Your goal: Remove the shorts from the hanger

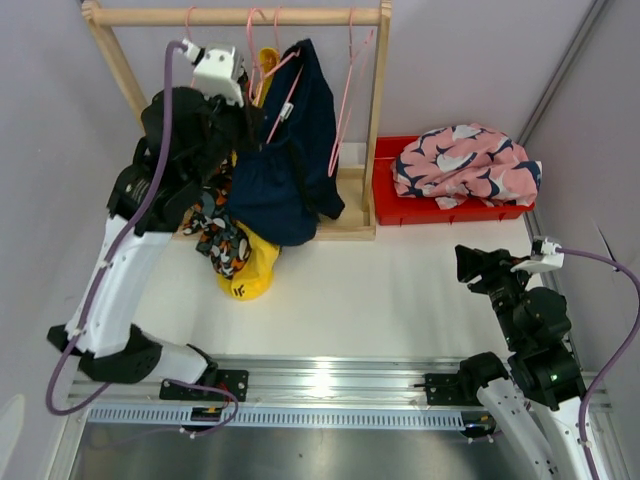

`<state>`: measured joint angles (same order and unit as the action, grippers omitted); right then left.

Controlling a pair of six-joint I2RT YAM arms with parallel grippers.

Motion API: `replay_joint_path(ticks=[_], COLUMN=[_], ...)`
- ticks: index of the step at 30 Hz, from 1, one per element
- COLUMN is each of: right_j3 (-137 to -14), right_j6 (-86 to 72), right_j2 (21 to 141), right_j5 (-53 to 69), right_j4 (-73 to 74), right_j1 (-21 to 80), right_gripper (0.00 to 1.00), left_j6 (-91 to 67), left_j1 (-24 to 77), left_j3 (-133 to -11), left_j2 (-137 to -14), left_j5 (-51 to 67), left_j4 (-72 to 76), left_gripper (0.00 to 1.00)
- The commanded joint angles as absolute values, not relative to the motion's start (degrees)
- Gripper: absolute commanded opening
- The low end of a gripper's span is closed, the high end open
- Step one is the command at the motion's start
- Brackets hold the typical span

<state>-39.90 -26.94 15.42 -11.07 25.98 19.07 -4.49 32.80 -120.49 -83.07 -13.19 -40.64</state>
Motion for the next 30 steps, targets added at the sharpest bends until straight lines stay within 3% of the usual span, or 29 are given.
replay_joint_path(ticks=[1,4,5,6,9,15,19,30], right_j3=[-42.71,-43.42,-44.46,-45.43,-50.52,-59.05,-62.75,-66.53], right_j6=[-26.02,-24.70,-24.78,-25.13,-25.93,-21.63,-14.88,-4.31], right_j2=[15.12,15.99,17.82,19.23,26.09,34.97,39.98,50.79], right_j5=[-4.70,10.81,15.07,18.51,31.51,32.79,26.57,3.62], right_j4=[23.30,19.26,16.99,16.35,14.16,12.83,14.15,9.59], right_j1=[19.34,19.34,19.34,19.34,19.42,21.09,24.77,47.35], right_gripper=[0.53,0.60,0.97,0.99,1.00,1.00,1.00,1.00], left_j6=[-5.80,-7.20,-7.99,-9.74,-12.99,-15.91,-17.84,-17.84], left_j1=[35.14,38.31,39.02,39.98,45.59,46.49,48.07,48.87], left_j3=[-111.67,-100.30,-98.72,-99.05,-101.16,-112.13,-120.92,-122.08], left_j2=[-74.82,-63.66,-59.89,-58.72,-55.03,-51.41,-52.99,-56.25], left_j5=[-10.28,-10.46,-9.76,-8.10,-2.50,10.09,16.15,17.76], left_j4=[-42.88,-47.18,-51.98,-54.82,-62.65,-64.77,-63.20,-61.70], left_gripper=[0.00,0.00,0.00,0.00,0.00,0.00,0.00,0.00])
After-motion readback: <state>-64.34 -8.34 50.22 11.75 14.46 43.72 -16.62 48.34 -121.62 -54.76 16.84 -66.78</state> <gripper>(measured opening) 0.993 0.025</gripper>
